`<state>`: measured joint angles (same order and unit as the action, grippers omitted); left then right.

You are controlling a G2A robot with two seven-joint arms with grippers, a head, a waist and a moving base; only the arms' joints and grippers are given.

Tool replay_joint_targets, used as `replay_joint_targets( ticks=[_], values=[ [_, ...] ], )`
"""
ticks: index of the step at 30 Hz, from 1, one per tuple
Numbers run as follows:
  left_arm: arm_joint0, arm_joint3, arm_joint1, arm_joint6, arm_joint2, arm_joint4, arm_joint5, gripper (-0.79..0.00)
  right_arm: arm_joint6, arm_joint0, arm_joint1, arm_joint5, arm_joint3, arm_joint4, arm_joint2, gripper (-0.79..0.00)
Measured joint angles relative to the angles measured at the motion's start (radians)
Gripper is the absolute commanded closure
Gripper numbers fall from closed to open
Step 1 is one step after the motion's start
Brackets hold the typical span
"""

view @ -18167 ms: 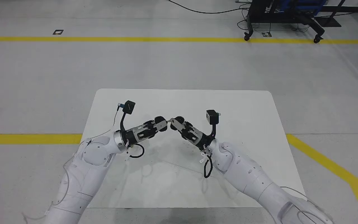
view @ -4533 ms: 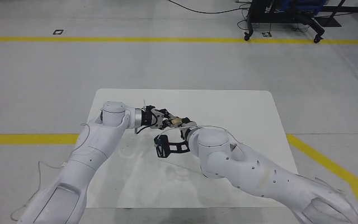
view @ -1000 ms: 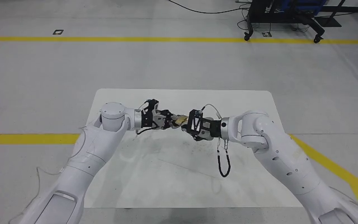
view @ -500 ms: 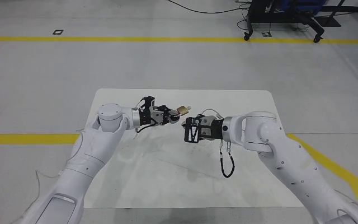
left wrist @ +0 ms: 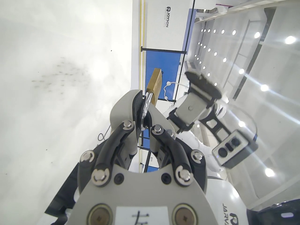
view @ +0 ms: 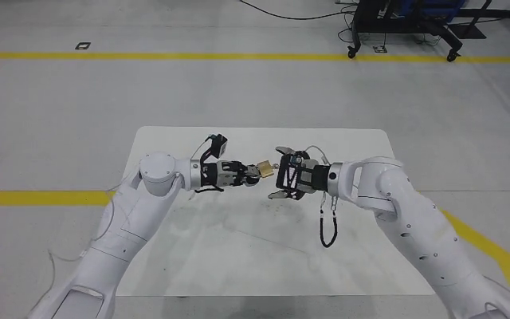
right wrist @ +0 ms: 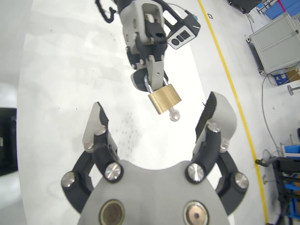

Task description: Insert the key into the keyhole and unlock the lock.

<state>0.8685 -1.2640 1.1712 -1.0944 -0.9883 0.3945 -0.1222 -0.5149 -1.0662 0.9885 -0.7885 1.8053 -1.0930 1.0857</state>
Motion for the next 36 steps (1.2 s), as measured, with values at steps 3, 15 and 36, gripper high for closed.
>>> replay_joint_targets(
  ticks=[3,15,36],
  values=[
    [0.012,-0.022,-0.004,-0.004,-0.002,-0.023,0.015,0.000,0.029,-0.005,-0.005,-0.080,-0.054,0.006,0.006,-0.785],
    [0.025,-0.041,-0.010,-0.013,-0.006,-0.043,0.025,0.000,0.034,0.120,0.034,-0.147,-0.189,0.033,-0.153,-0.785],
    [0.045,0.002,0.010,0.211,-0.055,0.167,-0.095,0.000,0.316,-0.108,0.032,0.375,0.065,-0.351,-0.134,-0.409]
  ],
)
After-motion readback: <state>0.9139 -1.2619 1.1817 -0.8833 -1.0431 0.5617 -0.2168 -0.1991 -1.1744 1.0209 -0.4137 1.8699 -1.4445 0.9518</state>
